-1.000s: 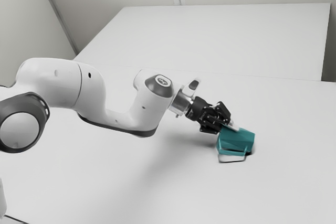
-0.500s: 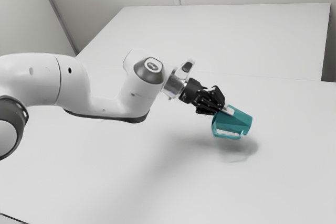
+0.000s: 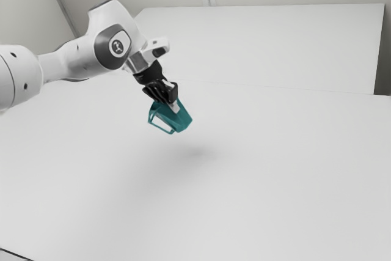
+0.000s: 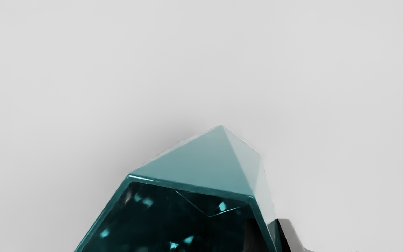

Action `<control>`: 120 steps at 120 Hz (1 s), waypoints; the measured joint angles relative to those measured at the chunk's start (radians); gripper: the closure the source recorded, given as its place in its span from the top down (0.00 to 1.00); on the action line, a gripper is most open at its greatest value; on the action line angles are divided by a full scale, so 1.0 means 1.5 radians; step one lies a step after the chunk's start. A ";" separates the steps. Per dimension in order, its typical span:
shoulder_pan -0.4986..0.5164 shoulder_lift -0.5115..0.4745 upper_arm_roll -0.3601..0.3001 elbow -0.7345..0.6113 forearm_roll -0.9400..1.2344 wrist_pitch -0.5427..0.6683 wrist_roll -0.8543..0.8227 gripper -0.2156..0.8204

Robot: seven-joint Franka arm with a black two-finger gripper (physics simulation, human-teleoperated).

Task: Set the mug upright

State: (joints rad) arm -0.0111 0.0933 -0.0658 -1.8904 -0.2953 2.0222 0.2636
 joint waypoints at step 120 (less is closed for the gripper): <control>0.005 0.105 0.006 -0.023 0.218 0.053 -0.140 0.43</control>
State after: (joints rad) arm -0.0039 0.2503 -0.0568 -1.9255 0.0311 2.1014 0.0529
